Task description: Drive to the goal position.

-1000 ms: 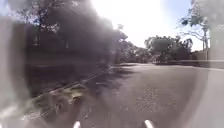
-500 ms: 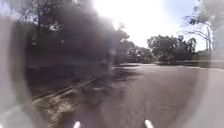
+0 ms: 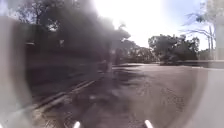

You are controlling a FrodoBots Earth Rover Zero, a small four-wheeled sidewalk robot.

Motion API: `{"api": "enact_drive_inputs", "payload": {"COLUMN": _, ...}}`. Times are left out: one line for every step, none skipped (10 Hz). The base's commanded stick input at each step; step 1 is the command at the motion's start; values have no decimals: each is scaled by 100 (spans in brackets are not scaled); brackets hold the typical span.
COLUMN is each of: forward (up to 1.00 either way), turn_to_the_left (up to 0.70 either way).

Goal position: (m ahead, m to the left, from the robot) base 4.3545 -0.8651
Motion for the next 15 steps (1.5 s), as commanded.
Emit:
{"api": "enact_drive_inputs", "payload": {"forward": 100, "turn_to_the_left": 0}}
{"api": "enact_drive_inputs", "payload": {"forward": 100, "turn_to_the_left": 0}}
{"api": "enact_drive_inputs", "payload": {"forward": 100, "turn_to_the_left": 0}}
{"api": "enact_drive_inputs", "payload": {"forward": 100, "turn_to_the_left": 0}}
{"api": "enact_drive_inputs", "payload": {"forward": 100, "turn_to_the_left": 0}}
{"api": "enact_drive_inputs", "payload": {"forward": 100, "turn_to_the_left": 0}}
{"api": "enact_drive_inputs", "payload": {"forward": 100, "turn_to_the_left": 0}}
{"api": "enact_drive_inputs", "payload": {"forward": 100, "turn_to_the_left": 0}}
{"api": "enact_drive_inputs", "payload": {"forward": 100, "turn_to_the_left": 0}}
{"api": "enact_drive_inputs", "payload": {"forward": 100, "turn_to_the_left": 0}}
{"api": "enact_drive_inputs", "payload": {"forward": 100, "turn_to_the_left": 0}}
{"api": "enact_drive_inputs", "payload": {"forward": 100, "turn_to_the_left": 0}}
{"api": "enact_drive_inputs", "payload": {"forward": 100, "turn_to_the_left": 0}}
{"api": "enact_drive_inputs", "payload": {"forward": 100, "turn_to_the_left": 0}}
{"api": "enact_drive_inputs", "payload": {"forward": 100, "turn_to_the_left": 0}}
